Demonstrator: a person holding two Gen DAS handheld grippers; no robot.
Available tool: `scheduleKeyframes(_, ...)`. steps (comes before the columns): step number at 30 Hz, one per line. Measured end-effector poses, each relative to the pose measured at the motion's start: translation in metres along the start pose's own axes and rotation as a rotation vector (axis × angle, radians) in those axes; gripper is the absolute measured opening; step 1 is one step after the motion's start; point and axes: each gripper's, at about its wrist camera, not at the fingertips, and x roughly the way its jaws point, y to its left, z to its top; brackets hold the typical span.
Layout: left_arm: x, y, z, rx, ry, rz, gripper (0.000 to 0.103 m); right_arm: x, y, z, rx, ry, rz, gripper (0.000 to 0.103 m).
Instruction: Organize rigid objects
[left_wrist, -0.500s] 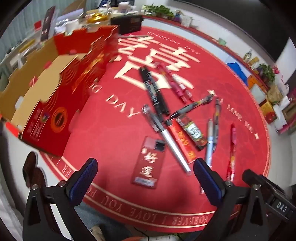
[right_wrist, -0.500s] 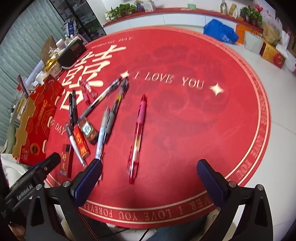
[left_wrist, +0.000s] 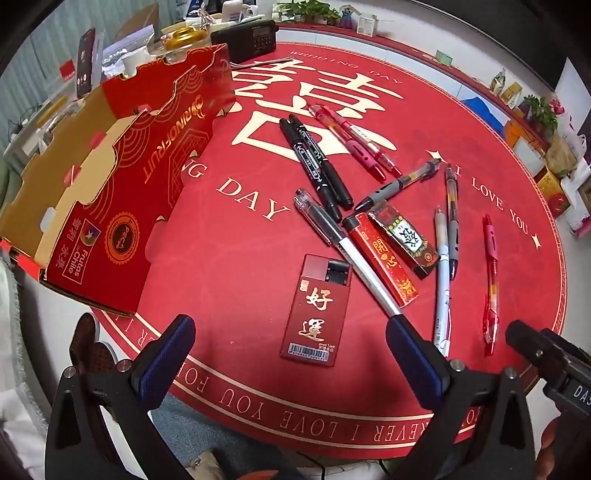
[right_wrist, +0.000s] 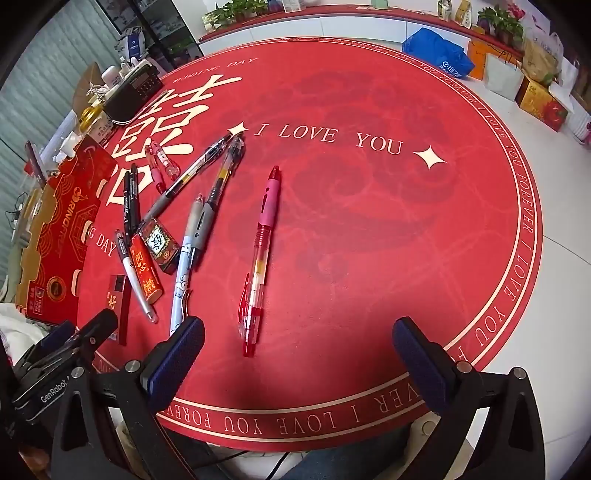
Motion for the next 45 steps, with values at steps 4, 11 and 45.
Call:
scheduleKeyframes(4, -0.002, -0.01, -0.006, -0.022, -0.006, 0.03, 0.103, -0.003, 0.005, 0.004, -0.023, -0.005, -0.011, 0.103)
scheduleKeyframes(11, -0.014, -0.026, -0.001, -0.087, 0.004, 0.088, 0.103, -0.004, 0.014, 0.008, -0.05, -0.006, -0.018, 0.103)
scheduleKeyframes(45, -0.029, -0.041, 0.018, -0.059, 0.015, 0.17, 0.103, -0.015, 0.055, 0.036, -0.127, 0.015, -0.006, 0.103)
